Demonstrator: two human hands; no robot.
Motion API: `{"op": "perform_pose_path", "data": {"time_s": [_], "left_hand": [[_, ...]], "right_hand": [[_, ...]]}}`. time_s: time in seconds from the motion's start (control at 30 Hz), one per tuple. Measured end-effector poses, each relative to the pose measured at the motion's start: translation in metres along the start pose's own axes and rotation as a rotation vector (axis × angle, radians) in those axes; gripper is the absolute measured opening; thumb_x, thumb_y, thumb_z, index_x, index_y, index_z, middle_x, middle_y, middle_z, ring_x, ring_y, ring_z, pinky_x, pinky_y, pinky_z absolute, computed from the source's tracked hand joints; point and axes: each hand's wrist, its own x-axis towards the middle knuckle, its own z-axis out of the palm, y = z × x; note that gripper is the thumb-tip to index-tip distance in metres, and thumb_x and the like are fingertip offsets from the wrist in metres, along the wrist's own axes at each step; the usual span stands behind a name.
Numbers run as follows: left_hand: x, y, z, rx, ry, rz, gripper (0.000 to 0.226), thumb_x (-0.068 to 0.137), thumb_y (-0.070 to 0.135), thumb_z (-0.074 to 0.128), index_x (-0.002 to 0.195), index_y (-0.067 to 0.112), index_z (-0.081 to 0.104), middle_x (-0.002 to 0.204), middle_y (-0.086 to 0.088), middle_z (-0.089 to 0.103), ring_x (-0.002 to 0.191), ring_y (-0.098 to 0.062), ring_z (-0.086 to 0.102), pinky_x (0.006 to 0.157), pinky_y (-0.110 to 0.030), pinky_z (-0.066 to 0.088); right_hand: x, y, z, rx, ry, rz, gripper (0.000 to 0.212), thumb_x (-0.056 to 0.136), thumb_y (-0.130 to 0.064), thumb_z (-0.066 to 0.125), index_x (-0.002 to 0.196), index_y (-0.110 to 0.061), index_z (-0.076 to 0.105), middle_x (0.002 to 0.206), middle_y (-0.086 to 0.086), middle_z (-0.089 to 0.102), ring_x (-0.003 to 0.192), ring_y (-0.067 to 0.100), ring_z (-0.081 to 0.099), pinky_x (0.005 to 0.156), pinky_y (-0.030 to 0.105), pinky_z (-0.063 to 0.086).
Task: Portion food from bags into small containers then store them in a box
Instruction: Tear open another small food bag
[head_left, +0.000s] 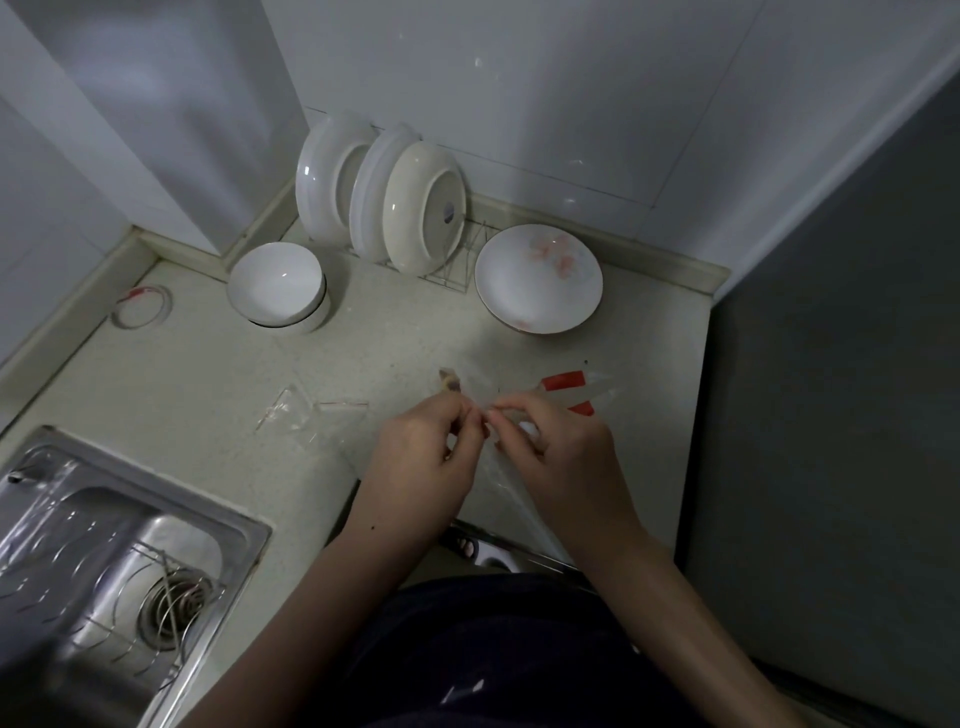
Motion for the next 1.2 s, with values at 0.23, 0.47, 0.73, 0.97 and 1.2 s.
{"op": "perform_pose_path", "data": {"time_s": [0.23, 0.47, 0.73, 0.97, 1.2], "left_hand": [[-0.0012, -0.0001, 0.0020, 0.016, 0.014, 0.036, 0.034, 0.097, 0.041, 0.049, 0.077, 0.020, 0.066, 0.069, 0.009, 0.062, 0.056, 0.000, 0.054, 0.052, -0.013, 0.038], [0.0010, -0.0023, 0.0021, 0.061, 0.058, 0.072, 0.029, 0.100, 0.021, 0.051, 0.072, 0.018, 0.060, 0.067, 0.009, 0.060, 0.061, -0.005, 0.055, 0.057, -0.019, 0.041], [0.0031, -0.0045, 0.0022, 0.100, 0.099, 0.126, 0.027, 0.100, 0.015, 0.051, 0.077, 0.011, 0.065, 0.070, 0.002, 0.062, 0.065, -0.010, 0.054, 0.059, -0.022, 0.038], [-0.0001, -0.0066, 0.0034, 0.130, 0.092, 0.138, 0.026, 0.098, 0.012, 0.053, 0.075, 0.011, 0.065, 0.068, 0.002, 0.061, 0.061, -0.010, 0.052, 0.060, -0.019, 0.038], [0.0004, -0.0054, 0.0015, 0.153, 0.068, 0.155, 0.026, 0.099, 0.015, 0.051, 0.076, 0.011, 0.064, 0.069, 0.001, 0.061, 0.062, -0.013, 0.055, 0.056, -0.026, 0.039]], "right_hand": [[-0.0008, 0.0038, 0.0005, 0.003, -0.006, -0.052, 0.015, 0.090, -0.015, 0.061, 0.087, -0.006, 0.072, 0.063, -0.006, 0.060, 0.055, 0.001, 0.051, 0.051, 0.011, 0.038], [-0.0007, 0.0006, 0.0042, 0.091, 0.070, 0.003, 0.015, 0.084, -0.012, 0.066, 0.070, -0.007, 0.065, 0.055, -0.006, 0.056, 0.052, 0.006, 0.048, 0.049, 0.003, 0.030], [0.0027, 0.0015, 0.0033, 0.248, 0.021, 0.122, 0.006, 0.085, -0.011, 0.068, 0.087, -0.013, 0.073, 0.065, -0.022, 0.062, 0.052, -0.003, 0.055, 0.053, 0.004, 0.036], [0.0006, 0.0037, 0.0057, 0.175, -0.055, 0.068, 0.025, 0.088, -0.026, 0.057, 0.078, -0.007, 0.069, 0.060, -0.002, 0.063, 0.053, 0.011, 0.055, 0.048, 0.020, 0.040], [0.0015, 0.0031, 0.0051, 0.194, -0.035, 0.111, 0.015, 0.087, -0.013, 0.065, 0.073, -0.008, 0.066, 0.059, 0.001, 0.063, 0.053, 0.014, 0.056, 0.047, 0.023, 0.041]]}}
